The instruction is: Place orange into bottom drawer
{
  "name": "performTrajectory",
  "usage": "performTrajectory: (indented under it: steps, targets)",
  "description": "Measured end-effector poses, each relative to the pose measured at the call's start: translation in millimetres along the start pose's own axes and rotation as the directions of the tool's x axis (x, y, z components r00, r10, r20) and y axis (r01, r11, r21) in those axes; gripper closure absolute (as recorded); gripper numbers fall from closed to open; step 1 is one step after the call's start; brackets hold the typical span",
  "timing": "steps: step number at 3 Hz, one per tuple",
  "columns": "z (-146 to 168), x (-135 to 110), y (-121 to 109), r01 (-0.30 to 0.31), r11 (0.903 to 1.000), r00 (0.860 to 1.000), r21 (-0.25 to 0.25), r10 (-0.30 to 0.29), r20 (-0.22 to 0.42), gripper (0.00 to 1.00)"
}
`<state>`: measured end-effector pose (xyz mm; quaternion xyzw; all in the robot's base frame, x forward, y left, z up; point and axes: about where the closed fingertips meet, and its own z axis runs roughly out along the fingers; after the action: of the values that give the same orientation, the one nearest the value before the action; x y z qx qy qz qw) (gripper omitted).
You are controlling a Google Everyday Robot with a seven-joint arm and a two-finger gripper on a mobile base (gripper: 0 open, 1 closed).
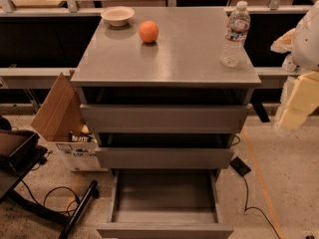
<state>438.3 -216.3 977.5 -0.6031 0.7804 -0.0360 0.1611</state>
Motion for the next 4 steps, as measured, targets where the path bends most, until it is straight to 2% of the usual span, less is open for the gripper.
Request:
performTrajectory:
  steps: [1, 2, 3, 4]
  targets:
    - [0.0, 0.0, 0.0, 0.0, 1.0, 1.0, 0.0, 0.0, 0.0, 0.0]
    - [16.0, -9.7, -17.6, 0.015, 0.9993, 0.997, 0.034, -0.018, 0.069, 0.0]
    - [50.6, -44.9, -68.8, 0.021, 0.9946, 0.972, 0.101, -0.045, 0.231, 0.0]
    - [68.0, -85.2, -125.5, -0.029, 0.9823, 0.937, 0.185, -0.038, 0.347, 0.0]
